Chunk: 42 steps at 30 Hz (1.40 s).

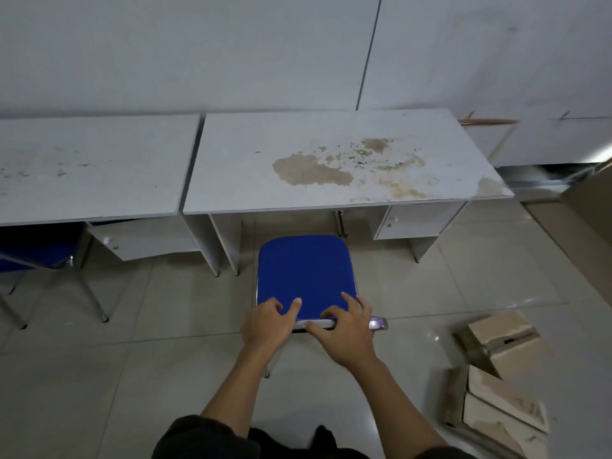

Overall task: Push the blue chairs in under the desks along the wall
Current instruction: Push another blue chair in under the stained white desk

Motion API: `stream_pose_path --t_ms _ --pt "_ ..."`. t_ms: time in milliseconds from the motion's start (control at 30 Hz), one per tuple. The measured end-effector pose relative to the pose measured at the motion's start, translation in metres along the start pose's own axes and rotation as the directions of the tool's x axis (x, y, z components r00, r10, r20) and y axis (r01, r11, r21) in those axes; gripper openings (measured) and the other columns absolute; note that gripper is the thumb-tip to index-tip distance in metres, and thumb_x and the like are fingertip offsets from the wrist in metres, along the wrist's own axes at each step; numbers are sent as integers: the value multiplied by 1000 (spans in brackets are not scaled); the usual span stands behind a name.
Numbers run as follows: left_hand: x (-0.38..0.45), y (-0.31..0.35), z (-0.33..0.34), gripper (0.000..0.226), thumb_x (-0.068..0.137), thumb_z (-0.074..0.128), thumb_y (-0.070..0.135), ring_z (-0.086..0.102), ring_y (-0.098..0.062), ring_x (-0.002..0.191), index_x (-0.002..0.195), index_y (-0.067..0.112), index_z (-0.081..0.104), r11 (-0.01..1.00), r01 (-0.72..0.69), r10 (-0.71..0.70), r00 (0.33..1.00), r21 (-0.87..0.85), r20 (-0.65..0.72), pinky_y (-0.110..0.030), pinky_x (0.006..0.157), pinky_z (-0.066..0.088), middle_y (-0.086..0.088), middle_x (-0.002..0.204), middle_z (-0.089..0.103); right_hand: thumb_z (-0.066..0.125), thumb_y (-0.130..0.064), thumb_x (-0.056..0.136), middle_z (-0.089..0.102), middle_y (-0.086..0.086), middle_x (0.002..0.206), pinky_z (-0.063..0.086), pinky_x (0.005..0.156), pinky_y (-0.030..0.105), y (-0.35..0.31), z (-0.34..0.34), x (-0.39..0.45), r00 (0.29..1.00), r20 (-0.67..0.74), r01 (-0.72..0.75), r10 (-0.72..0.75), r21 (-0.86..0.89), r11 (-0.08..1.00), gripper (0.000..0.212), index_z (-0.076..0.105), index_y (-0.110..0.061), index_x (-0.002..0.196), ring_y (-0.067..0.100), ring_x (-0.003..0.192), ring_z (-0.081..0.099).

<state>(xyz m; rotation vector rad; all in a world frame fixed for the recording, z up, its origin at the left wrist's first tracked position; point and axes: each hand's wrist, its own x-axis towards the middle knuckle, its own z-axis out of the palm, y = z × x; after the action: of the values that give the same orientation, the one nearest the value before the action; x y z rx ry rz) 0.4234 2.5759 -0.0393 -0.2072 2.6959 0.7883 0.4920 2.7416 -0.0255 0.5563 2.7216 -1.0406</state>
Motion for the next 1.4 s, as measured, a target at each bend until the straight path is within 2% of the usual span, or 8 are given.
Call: stream_pose_path --t_ms 133,233,333,467,567,733,1100,1400 --pt "-13 -7 6 95 53 51 103 45 -21 130 113 30 63 998 -17 24 995 -67 101 -45 102 49 3 137 53 49 -102 59 16 4 172 31 116 67 22 -17 2 971 -110 -217 211 -52 975 112 42 -38 151 30 158 11" --pt "-19 -10 12 99 39 61 103 30 -25 141 112 35 59 992 0 17 992 -128 127 -49 106 46 2 147 44 56 -106 42 16 5 167 37 114 67 44 -22 5 948 7 -315 319 166 934 136 29 -37 157 37 152 28" --pt "-20 -10 11 92 36 68 99 28 -24 140 103 36 61 977 -40 50 998 -210 42 -43 104 45 3 147 44 72 -96 40 21 2 156 51 108 51 49 -24 9 971 36 -235 238 342 910 130 37 -36 150 34 141 43" --pt "0 -6 11 77 37 71 96 25 -23 141 93 45 56 967 -56 60 998 -250 8 -41 101 42 5 151 42 83 -84 50 21 -3 152 52 107 46 49 -21 34 980 25 -194 200 377 905 111 42 -38 142 30 137 45" --pt "28 6 4 82 37 70 97 25 -23 141 96 41 59 965 -58 63 998 -255 9 -37 100 39 5 151 41 82 -83 51 20 -3 151 51 106 43 42 -27 69 983 41 -181 179 377 908 108 43 -37 140 29 135 45" --pt "89 32 -9 87 41 72 93 29 -25 139 102 31 65 965 -61 63 998 -253 -2 -36 102 38 3 147 44 80 -82 54 22 -1 148 51 106 46 27 -34 141 985 69 -173 159 334 926 103 43 -36 139 30 134 43" --pt "225 76 -38 86 39 72 96 31 -24 139 98 33 63 970 -51 51 999 -240 -7 -42 107 44 6 143 45 77 -92 47 25 -9 133 52 107 47 -18 -52 277 981 100 -192 169 311 931 101 45 -41 128 25 125 52" --pt "292 107 -63 84 36 70 99 50 -22 127 88 34 62 968 -51 60 998 -246 29 -44 102 50 5 127 52 79 -86 50 25 1 136 52 102 43 -52 -73 348 967 162 -234 197 255 938 100 45 -33 128 28 114 58"
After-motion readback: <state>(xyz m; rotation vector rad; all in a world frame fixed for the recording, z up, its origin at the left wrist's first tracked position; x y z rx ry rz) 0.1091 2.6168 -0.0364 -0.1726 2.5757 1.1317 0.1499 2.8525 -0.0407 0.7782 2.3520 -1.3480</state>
